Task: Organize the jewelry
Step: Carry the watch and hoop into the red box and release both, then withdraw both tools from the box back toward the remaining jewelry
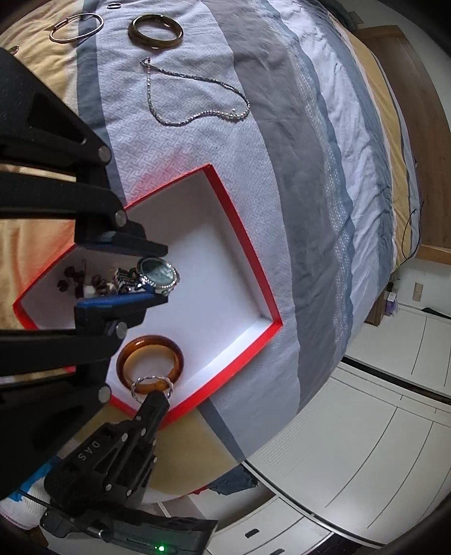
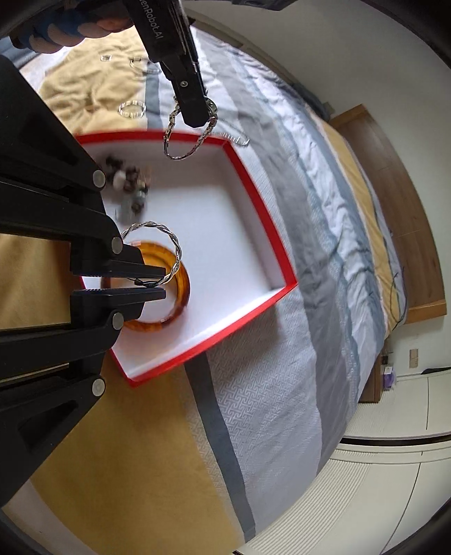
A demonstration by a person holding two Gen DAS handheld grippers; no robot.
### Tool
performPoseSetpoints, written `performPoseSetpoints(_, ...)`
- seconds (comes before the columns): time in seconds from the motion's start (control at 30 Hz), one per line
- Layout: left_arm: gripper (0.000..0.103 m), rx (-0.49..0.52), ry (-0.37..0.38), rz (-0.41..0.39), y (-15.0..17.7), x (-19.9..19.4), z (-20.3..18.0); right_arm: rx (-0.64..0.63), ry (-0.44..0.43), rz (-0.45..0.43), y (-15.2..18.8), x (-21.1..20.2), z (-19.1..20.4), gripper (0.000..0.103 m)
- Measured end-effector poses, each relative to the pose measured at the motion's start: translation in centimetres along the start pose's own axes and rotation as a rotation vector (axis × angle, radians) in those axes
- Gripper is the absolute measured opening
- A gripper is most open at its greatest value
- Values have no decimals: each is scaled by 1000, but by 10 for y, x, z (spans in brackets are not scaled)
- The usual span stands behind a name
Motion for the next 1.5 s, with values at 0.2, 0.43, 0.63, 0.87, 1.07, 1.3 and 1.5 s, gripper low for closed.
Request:
performPoseSetpoints(0.2,19,-9,-49,56,5,38,8,-49,46,81,1,39,-5,5)
performPoseSetpoints(0.43,19,-14,-60,85,12,52,14,-98,83,116,2,55,-1,5)
performPoseSetpoints(0.63,20,-31,-47,78,9,45,15,-111,105,120,3,49,3,13)
performPoseSetpoints(0.87,27,-21,-40,21,3,-9,9,-82,110,69,1,9,-1,27)
performPoseSetpoints(1.07,28,-16,-45,-139,2,-108,12,-28,78,-24,-2,-57,4,30)
performPoseSetpoints(1.3,28,18,-142,-215,39,-218,33,-9,0,-149,4,-145,30,38)
performPoseSetpoints(1.5,36,-71,-238,-302,89,-298,77,-10,-65,-210,23,-192,56,39)
Point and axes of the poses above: each gripper's, at about its wrist camera, not at the fingertips, and x roughly the way its jaws point, z to its left, y to its underside, the point moved 3 cm from there along x, roughly the way its jaws point, and after that the axes turned 1 degree about y, right-handed, at the moved point
